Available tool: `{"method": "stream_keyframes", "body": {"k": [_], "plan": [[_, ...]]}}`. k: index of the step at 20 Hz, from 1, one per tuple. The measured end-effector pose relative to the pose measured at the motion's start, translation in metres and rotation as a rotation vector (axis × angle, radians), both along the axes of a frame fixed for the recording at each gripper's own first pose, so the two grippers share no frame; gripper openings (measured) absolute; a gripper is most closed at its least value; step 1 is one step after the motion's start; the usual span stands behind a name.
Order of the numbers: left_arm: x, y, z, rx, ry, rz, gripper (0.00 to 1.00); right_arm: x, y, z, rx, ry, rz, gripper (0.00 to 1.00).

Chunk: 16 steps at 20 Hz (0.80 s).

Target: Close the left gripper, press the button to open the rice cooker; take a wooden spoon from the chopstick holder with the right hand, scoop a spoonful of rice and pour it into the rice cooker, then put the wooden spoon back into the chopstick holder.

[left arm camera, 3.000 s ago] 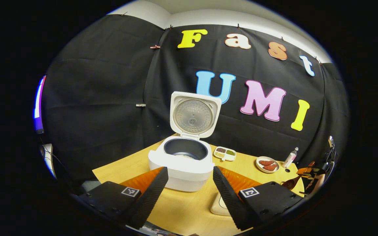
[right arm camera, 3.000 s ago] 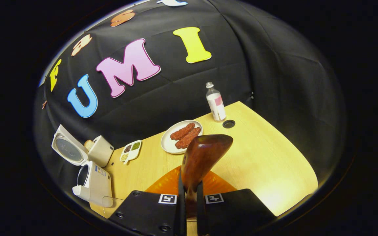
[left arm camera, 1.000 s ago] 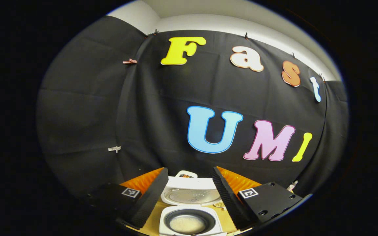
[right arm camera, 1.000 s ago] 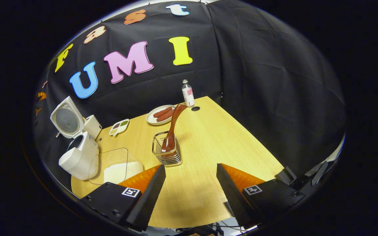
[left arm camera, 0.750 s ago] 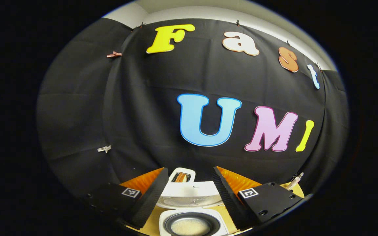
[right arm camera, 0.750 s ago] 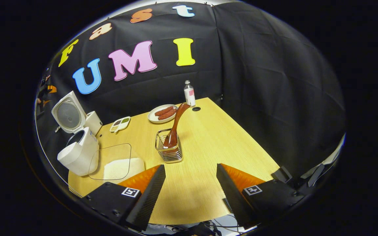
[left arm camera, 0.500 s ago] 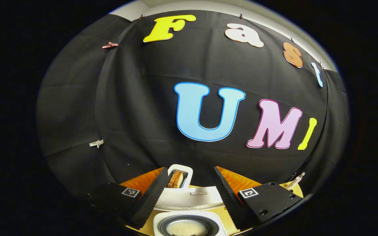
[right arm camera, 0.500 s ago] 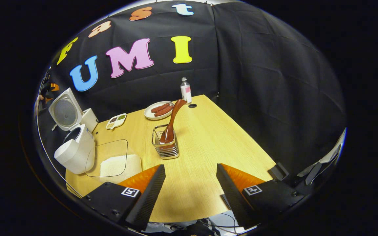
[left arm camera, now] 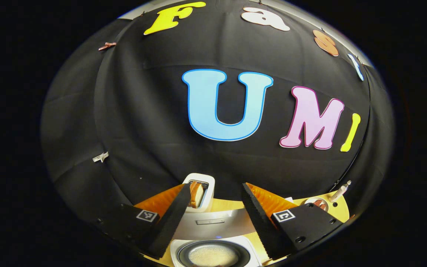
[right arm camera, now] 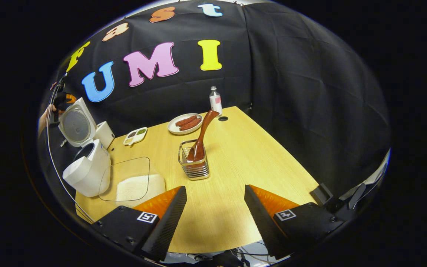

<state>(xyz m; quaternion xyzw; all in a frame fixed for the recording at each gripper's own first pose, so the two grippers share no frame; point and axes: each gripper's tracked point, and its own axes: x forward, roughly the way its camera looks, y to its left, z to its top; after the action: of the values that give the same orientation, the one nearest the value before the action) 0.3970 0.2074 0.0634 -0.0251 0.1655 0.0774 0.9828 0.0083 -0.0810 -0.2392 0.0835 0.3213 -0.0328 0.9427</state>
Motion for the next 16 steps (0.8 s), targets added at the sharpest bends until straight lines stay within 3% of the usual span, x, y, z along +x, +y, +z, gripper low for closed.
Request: {"method": "stream_keyframes", "body": {"k": [9,16], "plan": [[-0.074,-0.028,-0.027,0.004,0.025,-0.005,0.98,0.015,0.036,0.005,0.027,-0.046,0.101,0.99],[-0.152,-0.055,-0.104,-0.014,0.076,0.016,0.98,0.010,0.055,0.003,0.036,-0.035,0.194,0.99]]}}
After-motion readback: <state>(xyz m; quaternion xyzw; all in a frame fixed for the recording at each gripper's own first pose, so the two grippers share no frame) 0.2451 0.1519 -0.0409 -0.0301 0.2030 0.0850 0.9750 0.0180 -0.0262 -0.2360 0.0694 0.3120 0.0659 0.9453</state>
